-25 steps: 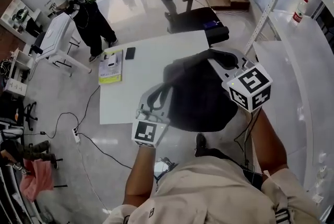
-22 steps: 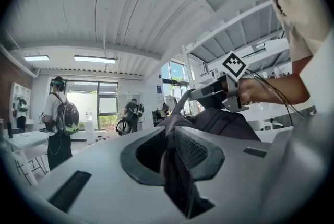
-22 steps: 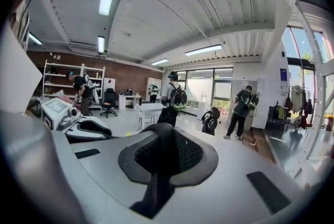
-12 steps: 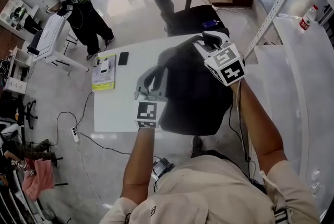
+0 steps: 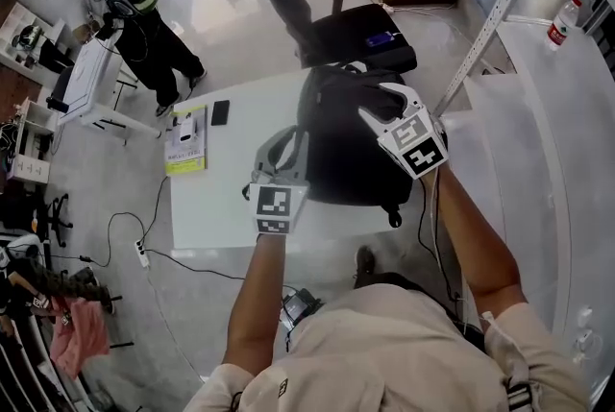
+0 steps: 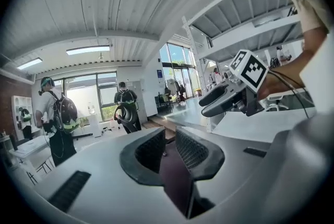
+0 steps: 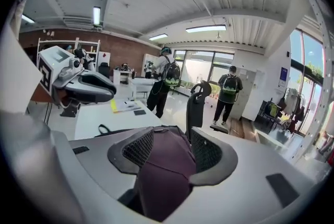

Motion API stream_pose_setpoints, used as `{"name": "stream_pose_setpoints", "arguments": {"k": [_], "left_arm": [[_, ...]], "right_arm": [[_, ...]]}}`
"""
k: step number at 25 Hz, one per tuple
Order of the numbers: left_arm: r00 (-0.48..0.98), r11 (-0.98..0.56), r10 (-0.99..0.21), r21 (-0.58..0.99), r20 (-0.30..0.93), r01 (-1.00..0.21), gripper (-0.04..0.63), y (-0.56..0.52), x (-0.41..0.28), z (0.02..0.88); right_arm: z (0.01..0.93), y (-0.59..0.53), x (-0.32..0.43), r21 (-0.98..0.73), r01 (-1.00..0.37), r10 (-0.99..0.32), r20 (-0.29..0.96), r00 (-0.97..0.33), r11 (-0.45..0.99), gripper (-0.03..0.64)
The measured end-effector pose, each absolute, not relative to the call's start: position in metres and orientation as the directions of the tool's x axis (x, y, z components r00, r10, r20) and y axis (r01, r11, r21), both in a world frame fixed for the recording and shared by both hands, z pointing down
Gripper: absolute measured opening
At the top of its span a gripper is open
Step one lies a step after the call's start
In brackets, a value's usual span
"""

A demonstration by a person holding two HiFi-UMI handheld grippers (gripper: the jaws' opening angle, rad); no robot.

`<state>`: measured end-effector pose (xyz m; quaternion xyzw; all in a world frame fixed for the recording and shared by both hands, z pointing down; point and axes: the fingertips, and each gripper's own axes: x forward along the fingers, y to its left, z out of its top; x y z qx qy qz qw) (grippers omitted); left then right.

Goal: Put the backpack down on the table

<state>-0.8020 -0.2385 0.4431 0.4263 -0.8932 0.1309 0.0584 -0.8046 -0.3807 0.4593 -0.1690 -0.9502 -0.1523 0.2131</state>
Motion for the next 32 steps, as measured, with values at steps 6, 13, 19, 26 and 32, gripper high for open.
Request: {"name": "stream_pose_setpoints", "arguments": {"k": [6, 13, 19, 26, 32], "left_arm": [[-0.614, 0.589, -0.765, -0.175, 0.194, -0.789, 0.066, -0.232, -0.782, 0.431], [-0.599, 0.575, -0.791, -0.186, 0.121, -0.797, 0.066, -0.208, -0.760, 0.389], [-0.586, 0.568, -0.808, -0.185, 0.063, -0.802, 0.066, -0.162, -0.725, 0.352], [-0.569, 0.556, -0.822, -0.184, 0.022, -0.811, 0.066, -0.089, -0.680, 0.340], [-0.551, 0.540, -0.835, -0.209, -0.008, -0.815, 0.060, -0.020, -0.628, 0.324]], "right_arm": [[0.446, -0.372, -0.781, 0.199, 0.381, 0.272, 0.421, -0.865, 0.903, 0.206], [0.413, -0.353, -0.750, 0.213, 0.368, 0.280, 0.351, -0.893, 0.905, 0.204], [0.382, -0.308, -0.710, 0.212, 0.356, 0.287, 0.298, -0.911, 0.910, 0.063], [0.361, -0.239, -0.663, 0.229, 0.334, 0.276, 0.252, -0.928, 0.914, 0.031], [0.353, -0.167, -0.608, 0.265, 0.350, 0.286, 0.251, -0.925, 0.899, 0.029]]}}
